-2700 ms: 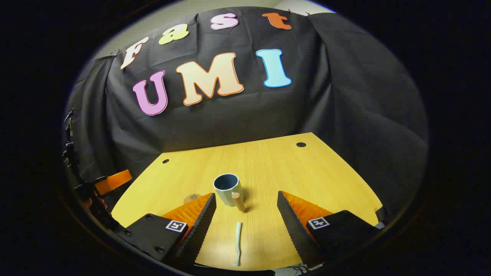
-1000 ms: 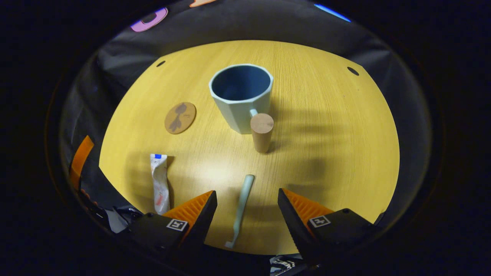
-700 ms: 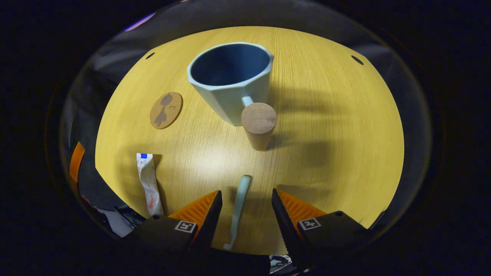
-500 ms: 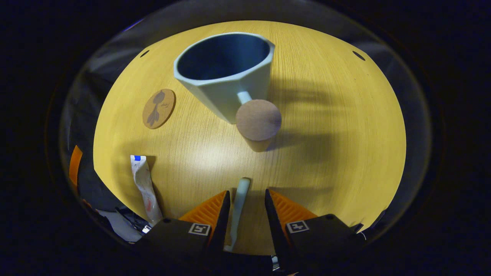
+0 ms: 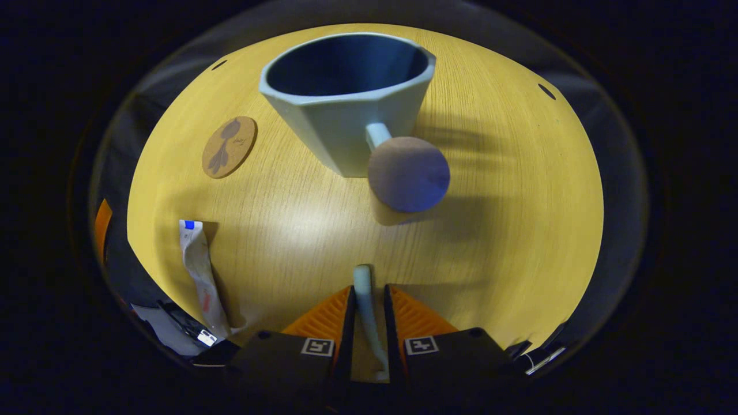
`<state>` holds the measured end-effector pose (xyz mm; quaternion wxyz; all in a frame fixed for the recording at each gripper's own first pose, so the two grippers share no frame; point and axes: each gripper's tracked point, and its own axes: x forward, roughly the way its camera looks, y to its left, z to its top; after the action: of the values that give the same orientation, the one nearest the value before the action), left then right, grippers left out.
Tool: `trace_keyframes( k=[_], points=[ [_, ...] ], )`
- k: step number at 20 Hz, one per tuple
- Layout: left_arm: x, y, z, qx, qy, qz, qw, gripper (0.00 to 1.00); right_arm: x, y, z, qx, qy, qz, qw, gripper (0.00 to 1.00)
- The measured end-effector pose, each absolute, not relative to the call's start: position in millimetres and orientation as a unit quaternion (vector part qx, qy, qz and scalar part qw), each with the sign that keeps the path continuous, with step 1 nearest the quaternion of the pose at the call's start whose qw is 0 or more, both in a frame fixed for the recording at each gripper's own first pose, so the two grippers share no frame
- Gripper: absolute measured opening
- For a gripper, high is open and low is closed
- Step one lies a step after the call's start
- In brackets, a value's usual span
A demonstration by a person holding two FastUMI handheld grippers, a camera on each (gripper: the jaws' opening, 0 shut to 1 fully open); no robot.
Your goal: Put the toothbrush and toothpaste on the desktop into the cup, then pick up the cup and place it on the coaster on the desktop.
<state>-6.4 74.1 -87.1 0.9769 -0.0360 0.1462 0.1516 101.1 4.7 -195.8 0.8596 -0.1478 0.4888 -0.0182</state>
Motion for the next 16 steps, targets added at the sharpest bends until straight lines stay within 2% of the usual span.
trace_keyframes(
  k=[5, 11, 16],
  points=[
    [-1.8, 61.7, -92.0, -0.045, 0.156, 0.132, 0.978, 0.95, 98.5, 6.0, -196.4, -0.129, 0.497, -0.016, 0.858, 0.10],
    [0.1, 37.6, -93.2, -0.045, 0.186, 0.082, 0.978, 0.95, 96.1, 4.7, -194.5, -0.099, 0.459, -0.014, 0.883, 0.08],
    [-6.8, 4.3, -142.1, -0.073, 0.331, 0.049, 0.940, 0.95, 80.1, 2.5, -191.2, -0.065, 0.442, -0.010, 0.895, 0.09]
  ],
)
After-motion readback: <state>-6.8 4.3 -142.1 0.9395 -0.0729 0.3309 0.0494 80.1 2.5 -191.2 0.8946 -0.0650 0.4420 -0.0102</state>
